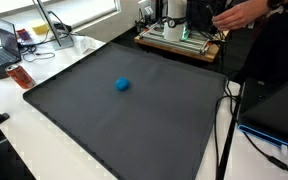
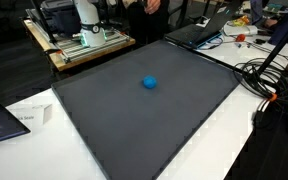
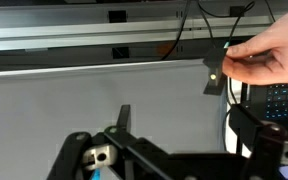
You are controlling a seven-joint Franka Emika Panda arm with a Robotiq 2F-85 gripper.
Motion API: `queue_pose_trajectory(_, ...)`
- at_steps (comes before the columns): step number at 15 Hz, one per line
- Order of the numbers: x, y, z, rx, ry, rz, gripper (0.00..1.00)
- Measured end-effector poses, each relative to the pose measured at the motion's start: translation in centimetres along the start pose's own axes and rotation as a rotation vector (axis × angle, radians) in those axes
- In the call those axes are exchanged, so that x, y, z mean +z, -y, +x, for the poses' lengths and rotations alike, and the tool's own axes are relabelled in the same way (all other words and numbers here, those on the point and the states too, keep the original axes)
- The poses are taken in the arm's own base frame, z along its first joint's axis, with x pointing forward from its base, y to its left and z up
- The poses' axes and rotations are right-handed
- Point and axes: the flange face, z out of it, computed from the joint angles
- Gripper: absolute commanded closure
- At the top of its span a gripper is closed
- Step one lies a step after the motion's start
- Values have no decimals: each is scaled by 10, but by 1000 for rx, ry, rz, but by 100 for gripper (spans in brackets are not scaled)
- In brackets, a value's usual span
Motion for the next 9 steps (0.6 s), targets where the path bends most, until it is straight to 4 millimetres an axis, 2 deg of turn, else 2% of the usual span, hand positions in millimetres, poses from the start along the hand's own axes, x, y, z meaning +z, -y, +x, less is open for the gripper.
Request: queue_pose_trajectory(9, -3, -3, 1, -87, -3, 9, 0)
